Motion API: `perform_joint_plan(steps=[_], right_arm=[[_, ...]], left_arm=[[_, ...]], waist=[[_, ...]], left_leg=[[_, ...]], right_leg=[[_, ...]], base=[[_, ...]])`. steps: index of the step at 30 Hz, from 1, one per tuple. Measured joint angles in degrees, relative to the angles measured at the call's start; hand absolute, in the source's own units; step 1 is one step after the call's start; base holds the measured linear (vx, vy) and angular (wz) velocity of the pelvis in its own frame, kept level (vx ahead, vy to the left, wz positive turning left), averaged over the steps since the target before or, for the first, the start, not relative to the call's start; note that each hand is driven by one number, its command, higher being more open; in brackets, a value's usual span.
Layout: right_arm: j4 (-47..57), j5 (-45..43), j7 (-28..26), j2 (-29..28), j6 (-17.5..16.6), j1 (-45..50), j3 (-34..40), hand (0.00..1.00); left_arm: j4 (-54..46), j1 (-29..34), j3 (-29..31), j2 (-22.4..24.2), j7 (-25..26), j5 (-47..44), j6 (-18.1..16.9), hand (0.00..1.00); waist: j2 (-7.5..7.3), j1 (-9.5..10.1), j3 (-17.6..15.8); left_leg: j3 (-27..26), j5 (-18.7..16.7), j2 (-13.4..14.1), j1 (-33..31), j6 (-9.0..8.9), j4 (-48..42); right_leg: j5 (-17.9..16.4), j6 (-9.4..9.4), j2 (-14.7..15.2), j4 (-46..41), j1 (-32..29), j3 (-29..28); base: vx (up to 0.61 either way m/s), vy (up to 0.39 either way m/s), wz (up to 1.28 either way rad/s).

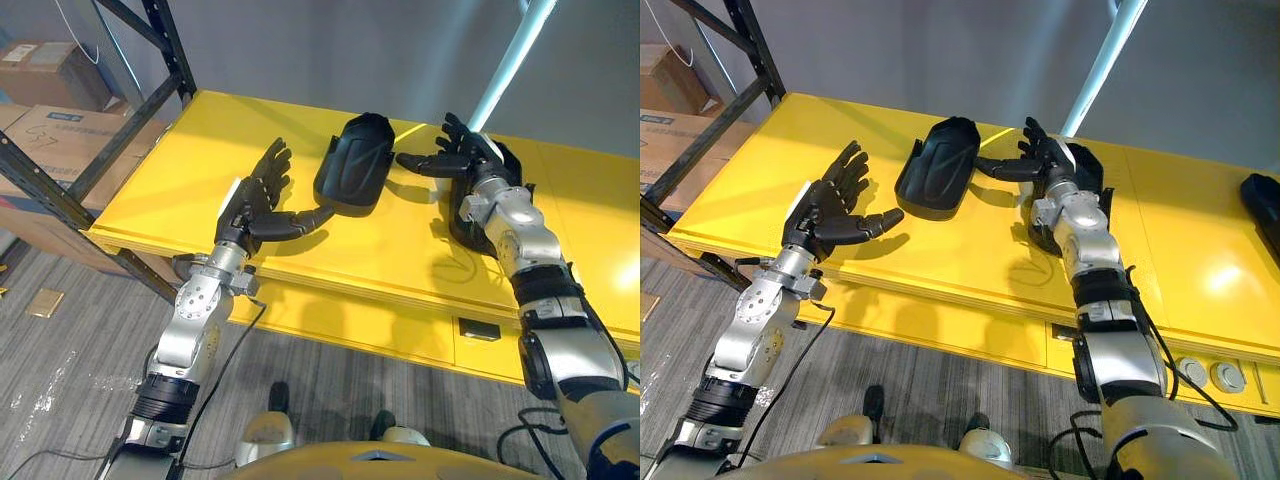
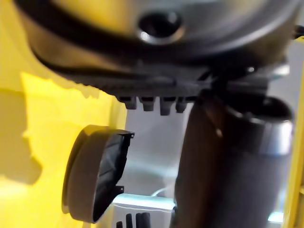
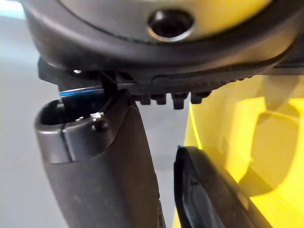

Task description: Walk over and take three plastic housings, then place them on the shelf

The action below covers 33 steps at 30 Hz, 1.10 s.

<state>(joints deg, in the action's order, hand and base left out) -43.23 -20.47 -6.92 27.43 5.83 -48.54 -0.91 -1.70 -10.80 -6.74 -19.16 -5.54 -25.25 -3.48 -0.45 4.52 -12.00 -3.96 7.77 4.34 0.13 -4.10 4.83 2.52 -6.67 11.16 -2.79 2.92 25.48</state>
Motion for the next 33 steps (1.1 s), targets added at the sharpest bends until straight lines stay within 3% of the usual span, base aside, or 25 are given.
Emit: perform_joint_plan(steps=[6,18,25,29,33], right_arm=[[-3.92,-0.17,-0.89,1.77,-0.53,-9.81,-1.98,1.0],[-10.62,-0.16,-2.93,1.86,-0.53,-17.77,-4.24,1.0],[-11.15,-0.1,-3.51,1.87,0.23,-18.64,-4.34,1.0],[-11.57,-0.08,-3.93,1.87,0.81,-19.96,-5.33,1.0],[-12.33,-0.08,-5.07,1.88,0.99,-20.14,-7.09,1.0]], left_arm=[[2.85,-6.58,1.01,-0.98,-0.44,-2.2,0.0,1.0],[6.5,-12.92,0.8,-1.45,-3.07,-8.51,1.46,1.0],[8.55,-14.18,-1.14,-1.49,-8.19,-11.05,6.49,1.0],[9.19,-14.91,-2.44,-1.63,-11.81,-13.35,11.02,1.0],[10.11,-16.7,-3.11,-1.93,-12.25,-13.39,12.33,1.0]], waist=[[2.18,0.23,-3.32],[3.22,-0.06,-7.69],[3.95,-0.1,-8.6],[4.36,-0.13,-9.47],[4.43,-0.05,-9.51]], left_leg=[[1.28,1.07,0.05,-1.9,0.0,-0.05],[2.24,0.76,-0.12,-2.81,-0.24,-2.01],[2.05,0.68,0.11,-3.19,-0.34,-2.88],[1.89,0.38,0.25,-3.27,-0.48,-3.81],[1.87,0.37,0.39,-3.34,-0.51,-3.91]], right_leg=[[-0.57,0.77,0.33,-2.24,-2.12,0.86],[-2.98,1.45,1.57,-7.27,-4.03,0.58],[-3.26,1.73,1.59,-8.54,-4.86,-0.2],[-3.44,1.99,1.65,-9.3,-5.09,-0.64],[-3.87,2.13,1.75,-10.36,-5.56,-0.72]], base=[[-0.03,-0.03,0.11],[-0.02,-0.034,0.02],[-0.04,-0.047,-0.04],[-0.04,-0.037,-0.04],[-0.05,-0.047,0.0]])
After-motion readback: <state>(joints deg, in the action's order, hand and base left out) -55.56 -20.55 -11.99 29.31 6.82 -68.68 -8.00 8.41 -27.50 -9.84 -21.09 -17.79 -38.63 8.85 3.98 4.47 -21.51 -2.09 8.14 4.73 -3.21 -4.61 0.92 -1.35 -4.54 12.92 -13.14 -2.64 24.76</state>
